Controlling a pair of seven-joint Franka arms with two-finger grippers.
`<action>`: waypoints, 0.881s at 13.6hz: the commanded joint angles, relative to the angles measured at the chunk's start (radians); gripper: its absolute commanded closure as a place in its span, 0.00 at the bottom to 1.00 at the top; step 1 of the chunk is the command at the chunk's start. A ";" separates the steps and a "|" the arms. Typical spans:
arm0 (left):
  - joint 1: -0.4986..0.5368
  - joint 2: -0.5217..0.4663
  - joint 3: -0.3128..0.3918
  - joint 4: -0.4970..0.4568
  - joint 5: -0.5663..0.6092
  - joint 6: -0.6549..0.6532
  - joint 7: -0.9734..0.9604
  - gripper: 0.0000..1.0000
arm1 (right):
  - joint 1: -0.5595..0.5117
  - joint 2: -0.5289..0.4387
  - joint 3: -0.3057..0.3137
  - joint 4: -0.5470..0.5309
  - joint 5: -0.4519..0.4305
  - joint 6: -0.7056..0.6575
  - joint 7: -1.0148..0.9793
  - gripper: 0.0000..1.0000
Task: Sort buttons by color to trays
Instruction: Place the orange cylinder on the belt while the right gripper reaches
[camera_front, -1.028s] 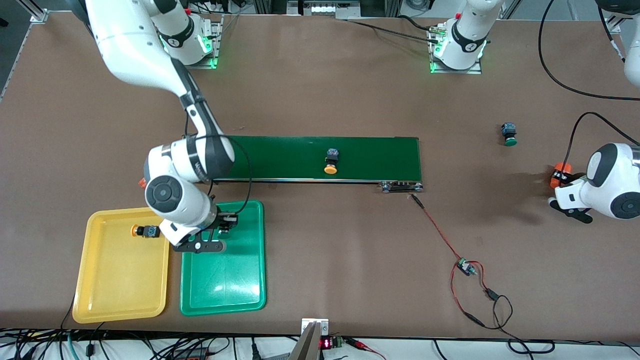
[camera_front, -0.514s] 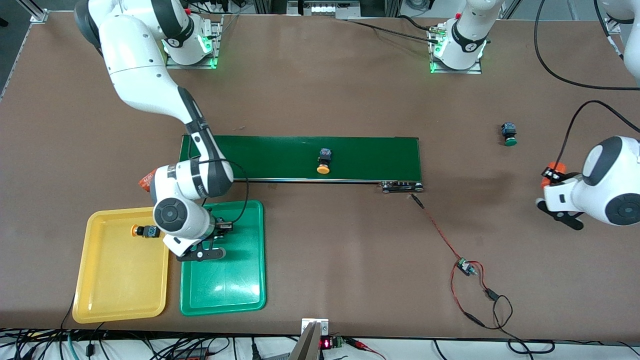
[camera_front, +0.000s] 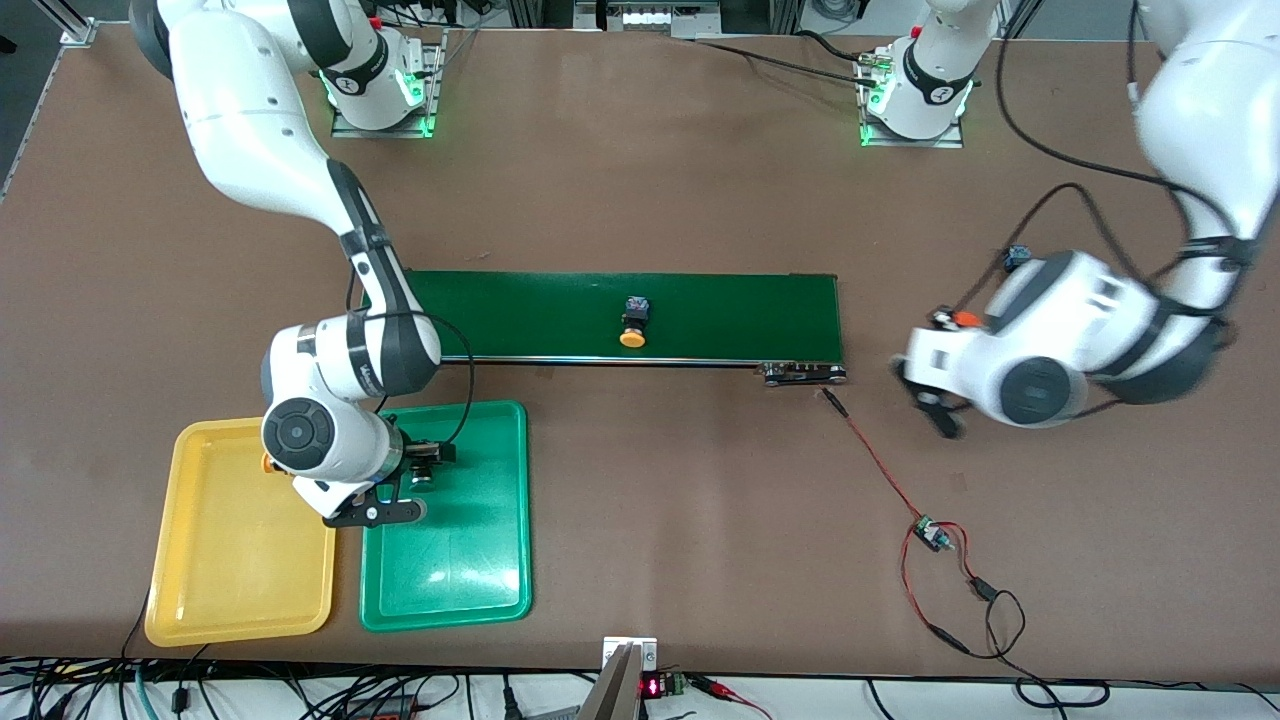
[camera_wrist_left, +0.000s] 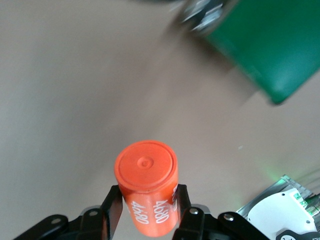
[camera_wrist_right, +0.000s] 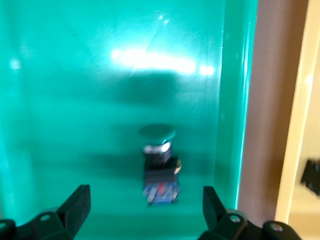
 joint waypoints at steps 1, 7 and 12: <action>-0.083 0.024 0.005 -0.002 -0.012 0.067 0.093 0.84 | 0.047 -0.107 0.012 -0.024 0.021 -0.132 0.104 0.00; -0.192 0.037 0.003 -0.071 -0.020 0.220 0.190 0.83 | 0.199 -0.211 0.052 -0.124 0.027 -0.171 0.432 0.00; -0.209 0.035 -0.009 -0.080 -0.043 0.273 0.187 0.00 | 0.269 -0.236 0.055 -0.219 0.028 -0.156 0.464 0.00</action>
